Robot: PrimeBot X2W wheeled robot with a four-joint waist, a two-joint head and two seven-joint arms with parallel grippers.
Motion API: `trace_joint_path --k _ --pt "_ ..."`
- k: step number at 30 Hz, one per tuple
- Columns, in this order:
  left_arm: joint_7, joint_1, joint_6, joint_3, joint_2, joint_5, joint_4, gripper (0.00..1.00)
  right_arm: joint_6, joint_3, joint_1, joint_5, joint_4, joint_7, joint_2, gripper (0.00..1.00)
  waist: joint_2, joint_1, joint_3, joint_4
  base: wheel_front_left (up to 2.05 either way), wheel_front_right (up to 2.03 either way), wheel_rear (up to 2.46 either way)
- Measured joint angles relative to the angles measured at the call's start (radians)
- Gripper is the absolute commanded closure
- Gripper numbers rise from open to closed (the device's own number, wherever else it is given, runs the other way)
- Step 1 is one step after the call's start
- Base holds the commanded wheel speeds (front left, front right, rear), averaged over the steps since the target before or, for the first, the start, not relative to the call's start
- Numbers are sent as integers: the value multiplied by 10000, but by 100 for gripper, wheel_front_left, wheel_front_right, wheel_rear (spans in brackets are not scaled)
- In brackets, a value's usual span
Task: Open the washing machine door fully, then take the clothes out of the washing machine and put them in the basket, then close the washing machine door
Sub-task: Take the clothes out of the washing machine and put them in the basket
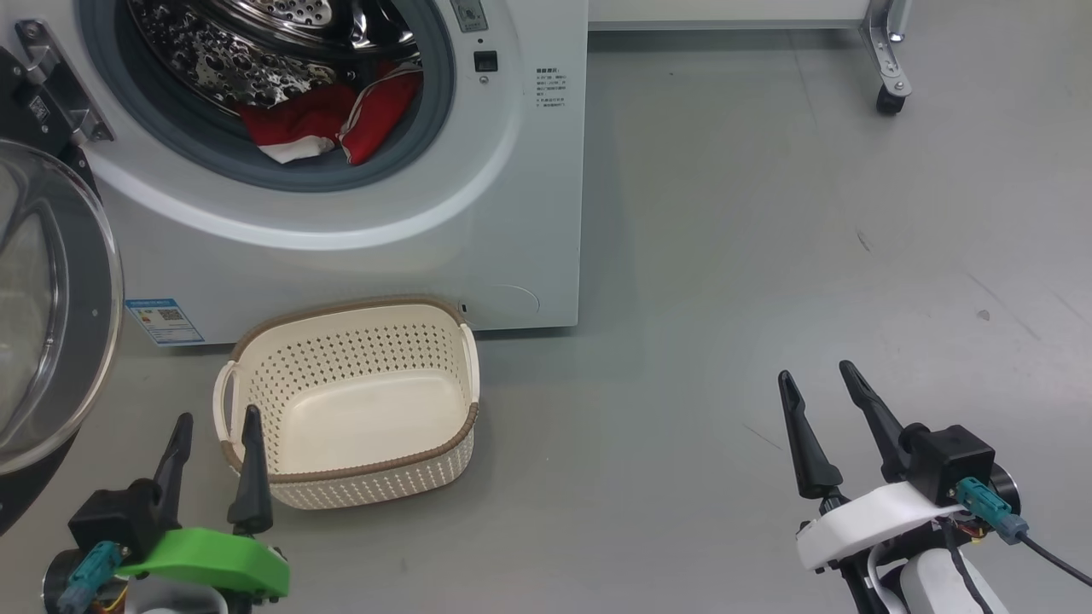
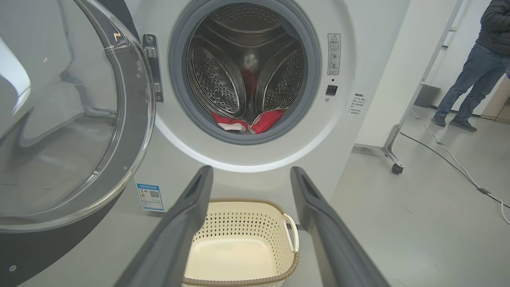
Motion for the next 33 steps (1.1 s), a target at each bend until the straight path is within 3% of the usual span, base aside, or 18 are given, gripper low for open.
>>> trace_joint_path --k 17,33 --pt "0 0 -73 -61 0 -211 -102 0 2 -52 0 -2 61 0 44 0 0 0 -68 19 52 -52 0" --pt "0 1 -71 -73 25 -217 -134 0 17 -79 0 -27 96 0 67 0 0 0 -98 79 119 -119 0"
